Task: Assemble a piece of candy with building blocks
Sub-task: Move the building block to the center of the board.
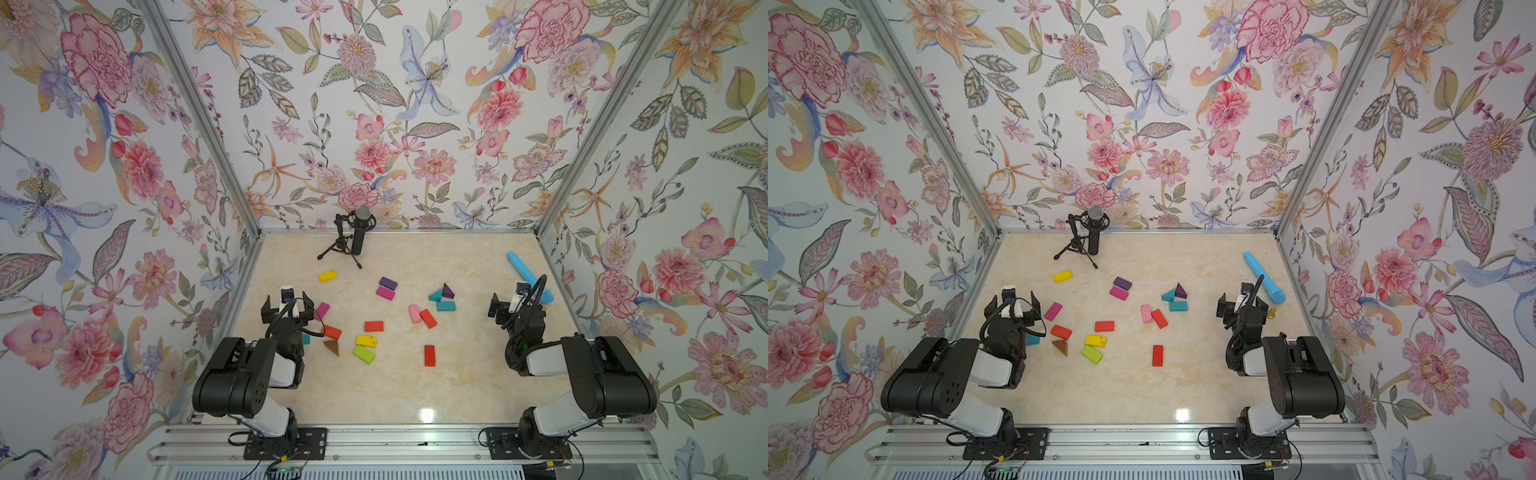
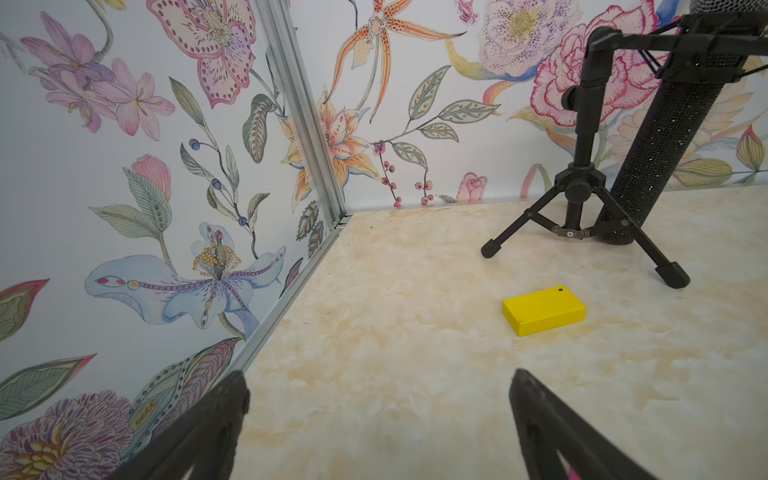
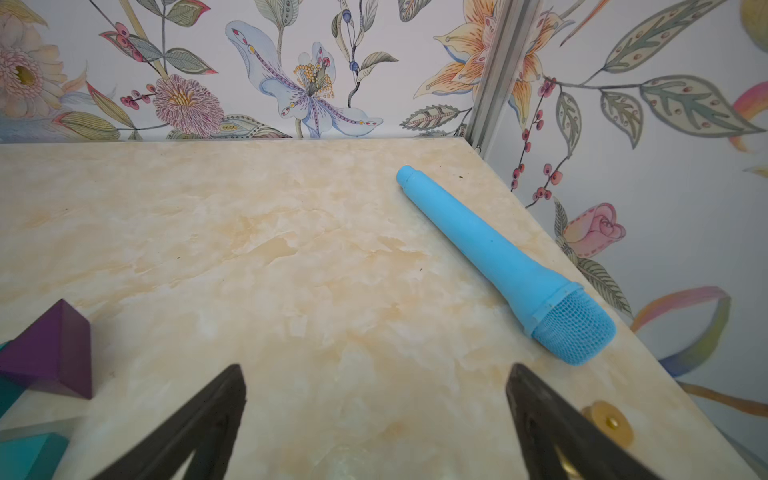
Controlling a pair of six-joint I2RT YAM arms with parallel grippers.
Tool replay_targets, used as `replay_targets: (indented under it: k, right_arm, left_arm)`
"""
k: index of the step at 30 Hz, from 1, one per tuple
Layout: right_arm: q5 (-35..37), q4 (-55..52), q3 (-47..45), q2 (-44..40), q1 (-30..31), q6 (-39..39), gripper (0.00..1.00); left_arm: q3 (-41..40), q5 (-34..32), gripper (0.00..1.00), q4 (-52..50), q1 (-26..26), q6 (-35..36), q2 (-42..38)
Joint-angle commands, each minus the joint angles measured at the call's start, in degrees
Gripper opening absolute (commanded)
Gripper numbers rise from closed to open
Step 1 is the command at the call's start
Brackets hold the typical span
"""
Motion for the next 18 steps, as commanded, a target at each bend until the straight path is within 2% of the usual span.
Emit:
replay_targets:
  k: [1,18]
  right_arm:
    - [1.02,2.28,-0.43,-0.2,0.31,0.44,1.0]
    - [0.67,2.18,-0.3,-0.1,0.05,0.52,1.0]
  left_arm:
    - [1.01,0.51,0.99,0.4,0.52,0.78,-0.81]
    - [1.01,0.51,0.99,0.39,0.5,0.72,-0.81]
